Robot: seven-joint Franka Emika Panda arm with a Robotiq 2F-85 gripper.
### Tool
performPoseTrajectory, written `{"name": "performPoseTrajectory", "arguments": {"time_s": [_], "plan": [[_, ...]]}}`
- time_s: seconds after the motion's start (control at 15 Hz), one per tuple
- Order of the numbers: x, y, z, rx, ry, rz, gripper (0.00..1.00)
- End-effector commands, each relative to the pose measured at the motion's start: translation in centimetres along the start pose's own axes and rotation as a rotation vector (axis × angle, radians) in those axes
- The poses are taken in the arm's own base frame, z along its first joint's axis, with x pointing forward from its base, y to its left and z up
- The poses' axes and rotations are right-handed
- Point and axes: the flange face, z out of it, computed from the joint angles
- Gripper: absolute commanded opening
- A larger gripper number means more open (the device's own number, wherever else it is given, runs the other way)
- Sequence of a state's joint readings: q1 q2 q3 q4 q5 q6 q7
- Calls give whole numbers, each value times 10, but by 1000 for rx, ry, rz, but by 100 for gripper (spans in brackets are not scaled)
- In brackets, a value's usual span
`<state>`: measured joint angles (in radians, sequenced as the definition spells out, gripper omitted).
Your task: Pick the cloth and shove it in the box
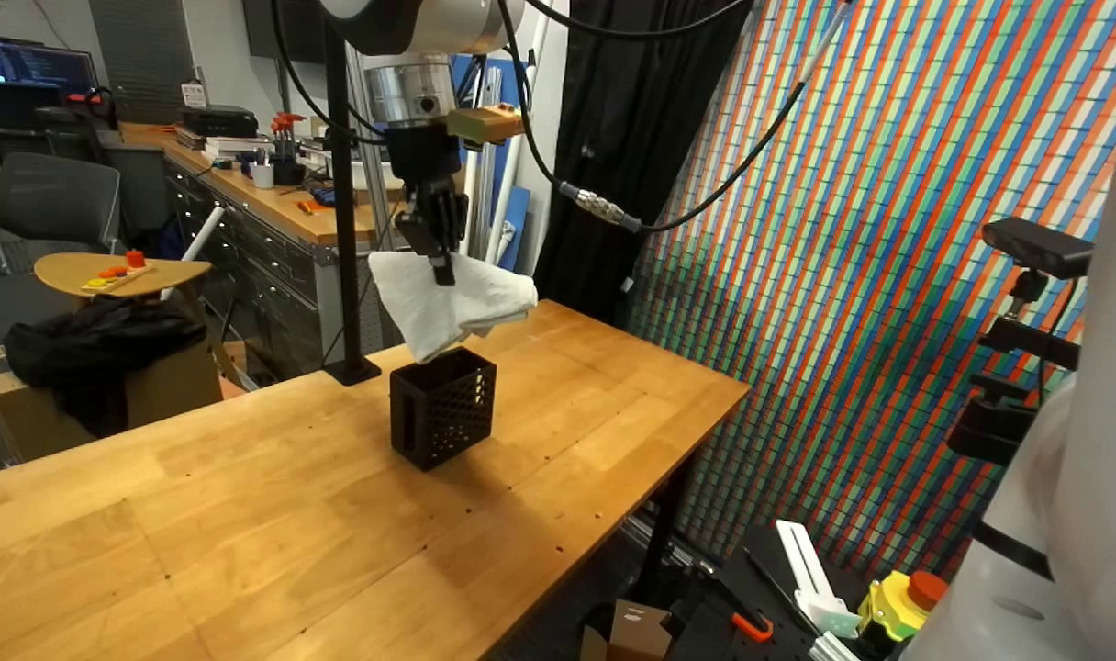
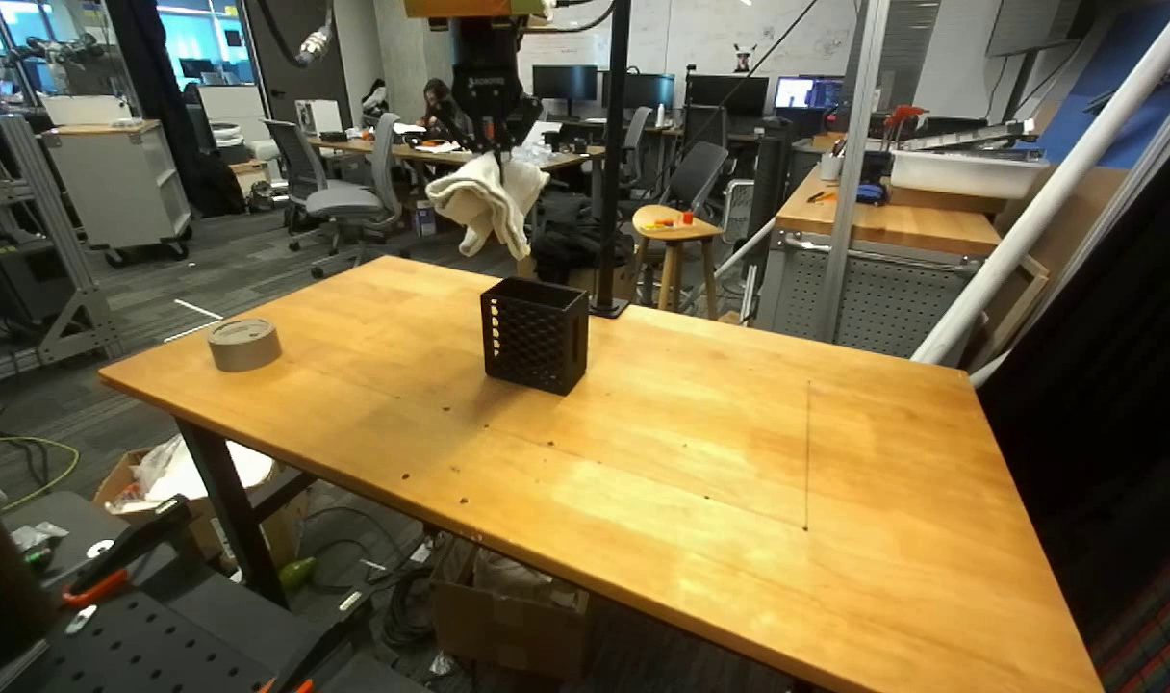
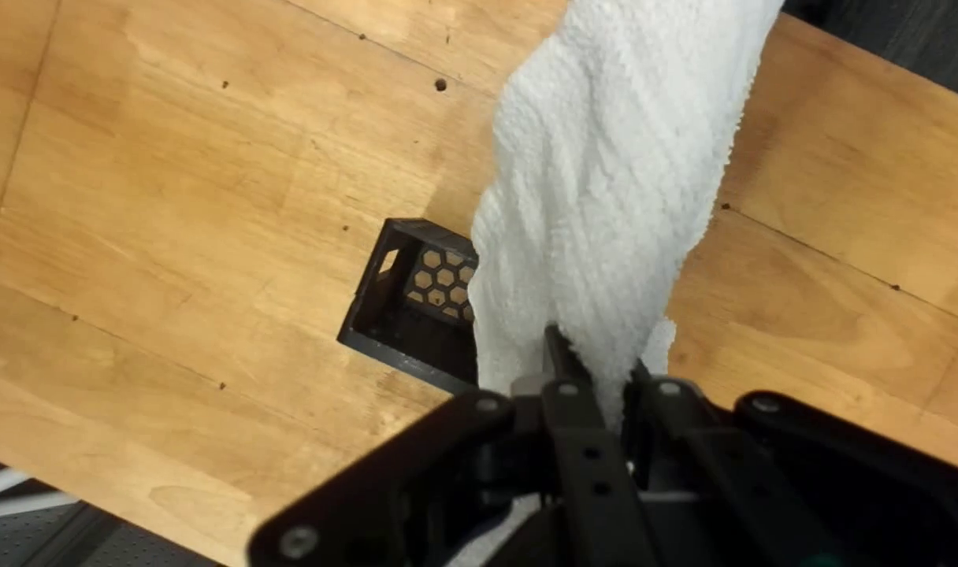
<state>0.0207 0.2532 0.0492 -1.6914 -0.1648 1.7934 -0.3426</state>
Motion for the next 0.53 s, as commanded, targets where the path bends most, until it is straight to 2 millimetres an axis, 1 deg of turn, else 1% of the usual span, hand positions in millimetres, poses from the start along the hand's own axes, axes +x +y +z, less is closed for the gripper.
{"name": "performPoseTrajectory", "arguments": {"time_s": [0.0,0.13,0.2,0.33,0.47], "plan": [[25,27,-2,7,9,-40,5],[39,36,10,19,11,-48,5],[45,41,20,26,8,-44,5],[51,49,38,48,4,-31,5],[51,55,57,73,-6,-10,5]]}}
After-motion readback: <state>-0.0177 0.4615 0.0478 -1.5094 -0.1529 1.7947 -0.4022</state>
